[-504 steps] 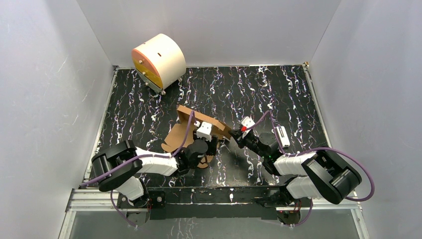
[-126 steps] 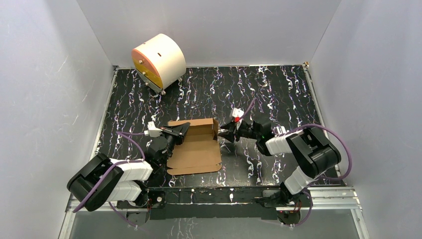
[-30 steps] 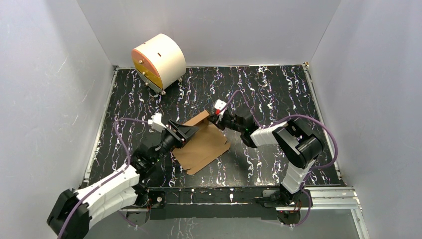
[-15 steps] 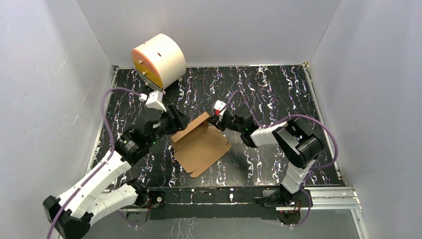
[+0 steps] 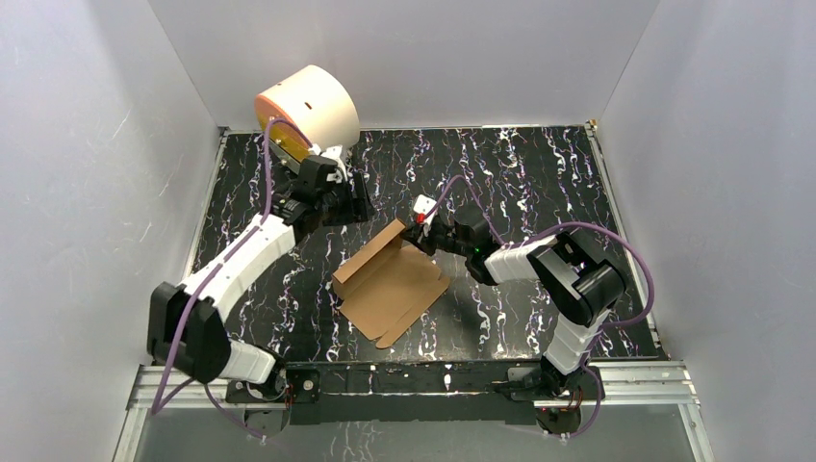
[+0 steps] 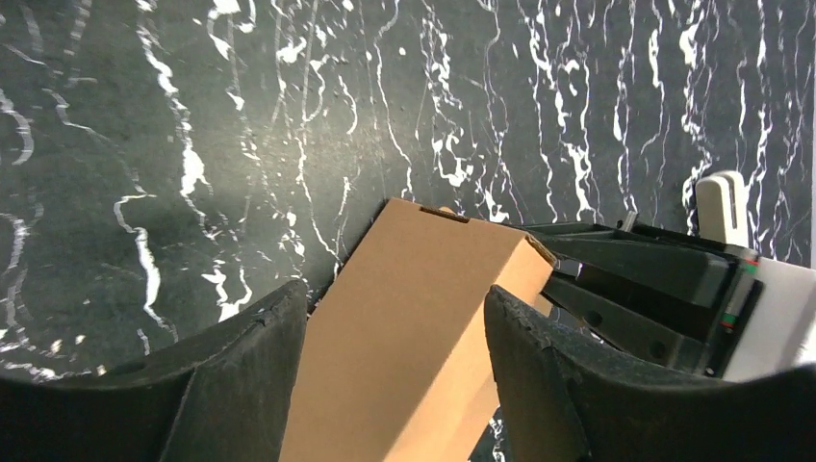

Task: Fold the paper box

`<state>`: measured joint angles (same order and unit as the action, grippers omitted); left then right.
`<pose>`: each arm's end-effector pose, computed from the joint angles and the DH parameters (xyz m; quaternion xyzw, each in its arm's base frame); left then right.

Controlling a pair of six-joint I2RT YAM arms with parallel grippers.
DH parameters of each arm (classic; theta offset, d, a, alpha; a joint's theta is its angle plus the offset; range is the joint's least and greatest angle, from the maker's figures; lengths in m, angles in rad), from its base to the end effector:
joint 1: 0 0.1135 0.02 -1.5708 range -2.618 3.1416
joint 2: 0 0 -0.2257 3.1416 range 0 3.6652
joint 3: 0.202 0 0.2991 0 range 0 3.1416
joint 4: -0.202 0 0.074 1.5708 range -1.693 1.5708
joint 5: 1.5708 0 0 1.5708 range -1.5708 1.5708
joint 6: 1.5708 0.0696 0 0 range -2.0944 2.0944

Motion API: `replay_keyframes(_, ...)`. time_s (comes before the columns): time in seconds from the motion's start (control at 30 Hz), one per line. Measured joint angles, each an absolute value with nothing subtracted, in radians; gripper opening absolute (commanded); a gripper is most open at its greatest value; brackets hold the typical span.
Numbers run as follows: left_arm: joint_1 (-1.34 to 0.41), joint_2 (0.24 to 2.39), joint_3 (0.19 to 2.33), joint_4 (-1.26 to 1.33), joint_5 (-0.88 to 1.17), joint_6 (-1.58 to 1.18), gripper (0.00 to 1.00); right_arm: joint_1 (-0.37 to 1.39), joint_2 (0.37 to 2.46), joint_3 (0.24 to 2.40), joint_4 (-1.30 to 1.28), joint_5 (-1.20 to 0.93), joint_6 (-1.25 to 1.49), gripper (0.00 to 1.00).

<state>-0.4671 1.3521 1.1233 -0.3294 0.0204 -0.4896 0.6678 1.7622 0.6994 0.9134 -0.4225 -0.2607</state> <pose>0.3492 -0.1777 0.2498 -0.0049 0.8745 -0.2311 0.4264 0.2916 0.2663 0.0878 -0.4541 0.6014 0.2846 0.5926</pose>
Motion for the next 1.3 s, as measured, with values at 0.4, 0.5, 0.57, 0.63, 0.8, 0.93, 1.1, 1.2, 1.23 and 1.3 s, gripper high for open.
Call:
replay_keyframes(0.4,-0.427,1.534,1.151,-0.311,0.299,-0.471,0.60,0.668,1.761,0.700,0.905,-0.433,-0.261,0.15)
replay_keyframes(0.5,-0.406,1.541,1.151,-0.280,0.352,-0.486,0.57,0.668,1.761,0.700,0.907,-0.433,-0.256,0.15)
replay_keyframes(0.57,-0.391,1.547,1.149,-0.252,0.388,-0.498,0.56,0.668,1.763,0.701,0.909,-0.433,-0.248,0.16)
replay_keyframes(0.63,-0.380,1.559,1.142,-0.233,0.420,-0.506,0.55,0.668,1.774,0.706,0.916,-0.432,-0.239,0.16)
replay_keyframes(0.8,-0.362,1.615,1.127,-0.204,0.494,-0.530,0.56,0.668,1.788,0.711,0.931,-0.420,-0.225,0.16)
replay_keyframes(0.93,-0.355,1.631,1.125,-0.186,0.545,-0.541,0.59,0.668,1.790,0.714,0.932,-0.410,-0.208,0.16)
replay_keyframes(1.1,-0.348,1.631,1.106,-0.179,0.569,-0.545,0.62,0.675,1.795,0.736,0.908,-0.382,-0.207,0.16)
replay_keyframes(1.2,-0.344,1.626,1.092,-0.171,0.574,-0.548,0.60,0.680,1.795,0.743,0.894,-0.369,-0.208,0.17)
replay_keyframes(1.23,-0.342,1.625,1.092,-0.170,0.575,-0.550,0.57,0.681,1.795,0.746,0.890,-0.366,-0.208,0.17)
replay_keyframes(1.3,-0.341,1.626,1.090,-0.166,0.583,-0.554,0.53,0.682,1.795,0.749,0.884,-0.364,-0.208,0.17)
